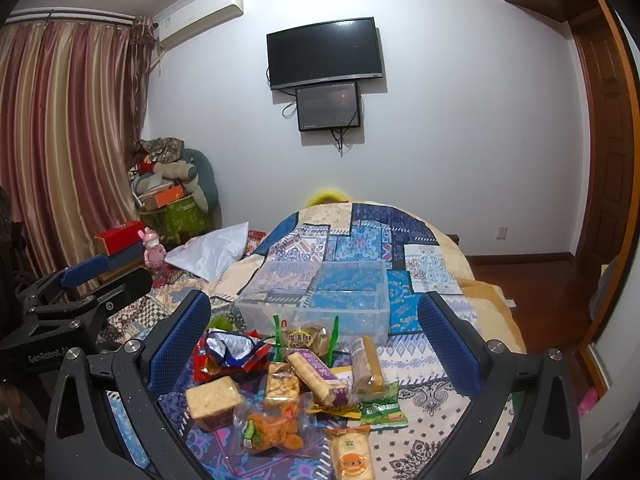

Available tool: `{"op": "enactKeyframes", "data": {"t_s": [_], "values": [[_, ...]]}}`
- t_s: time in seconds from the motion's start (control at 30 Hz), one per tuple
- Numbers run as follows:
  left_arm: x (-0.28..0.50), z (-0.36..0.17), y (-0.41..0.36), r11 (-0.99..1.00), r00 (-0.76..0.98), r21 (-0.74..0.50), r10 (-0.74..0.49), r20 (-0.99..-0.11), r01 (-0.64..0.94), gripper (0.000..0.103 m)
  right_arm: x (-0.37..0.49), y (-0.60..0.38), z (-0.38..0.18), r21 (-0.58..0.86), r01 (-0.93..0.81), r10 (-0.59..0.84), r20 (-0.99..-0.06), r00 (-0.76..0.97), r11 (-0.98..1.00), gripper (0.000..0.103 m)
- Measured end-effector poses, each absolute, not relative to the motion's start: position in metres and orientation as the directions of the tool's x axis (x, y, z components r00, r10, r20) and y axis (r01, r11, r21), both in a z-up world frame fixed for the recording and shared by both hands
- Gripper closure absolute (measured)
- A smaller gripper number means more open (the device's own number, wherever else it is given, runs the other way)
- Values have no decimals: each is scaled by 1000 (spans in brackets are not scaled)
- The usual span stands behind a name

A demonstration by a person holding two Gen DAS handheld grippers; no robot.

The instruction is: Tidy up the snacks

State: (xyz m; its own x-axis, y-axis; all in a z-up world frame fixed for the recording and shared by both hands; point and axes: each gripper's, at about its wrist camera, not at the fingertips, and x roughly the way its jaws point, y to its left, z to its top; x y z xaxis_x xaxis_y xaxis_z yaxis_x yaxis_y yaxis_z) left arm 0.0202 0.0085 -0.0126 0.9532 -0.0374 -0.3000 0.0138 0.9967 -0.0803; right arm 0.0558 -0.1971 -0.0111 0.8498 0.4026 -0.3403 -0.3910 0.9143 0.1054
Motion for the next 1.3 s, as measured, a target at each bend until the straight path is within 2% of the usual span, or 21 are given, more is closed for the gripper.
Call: {"op": "enactKeyframes", "data": {"t_s": [0.27, 0.37, 0.67, 0.83, 1.27, 1.3], "values": [[41, -29, 24, 995, 931, -103, -52, -362, 16, 1, 77, -199, -28, 118, -385, 399, -406, 822, 915, 0], [51, -38, 31, 996, 921, -89, -39, -388, 4, 6, 88, -201, -38, 121, -372, 385, -445, 808, 920, 0], [89, -81, 60, 996, 843, -90, -25, -537, -28, 22, 127, -210, -71, 162, -356, 382, -573, 725, 920, 17], [109, -107, 71, 992, 792, -127, -56, -608, -27, 22, 146, -212, -91, 181, -351, 381, -638, 669, 919, 28], [150, -146, 52, 993, 680, -116, -109, -725, 36, 20, 194, -205, -131, 194, -369, 381, -745, 548, 909, 43], [153, -149, 50, 993, 671, -114, -110, -734, 38, 18, 196, -204, -133, 198, -371, 384, -751, 538, 907, 45]]}}
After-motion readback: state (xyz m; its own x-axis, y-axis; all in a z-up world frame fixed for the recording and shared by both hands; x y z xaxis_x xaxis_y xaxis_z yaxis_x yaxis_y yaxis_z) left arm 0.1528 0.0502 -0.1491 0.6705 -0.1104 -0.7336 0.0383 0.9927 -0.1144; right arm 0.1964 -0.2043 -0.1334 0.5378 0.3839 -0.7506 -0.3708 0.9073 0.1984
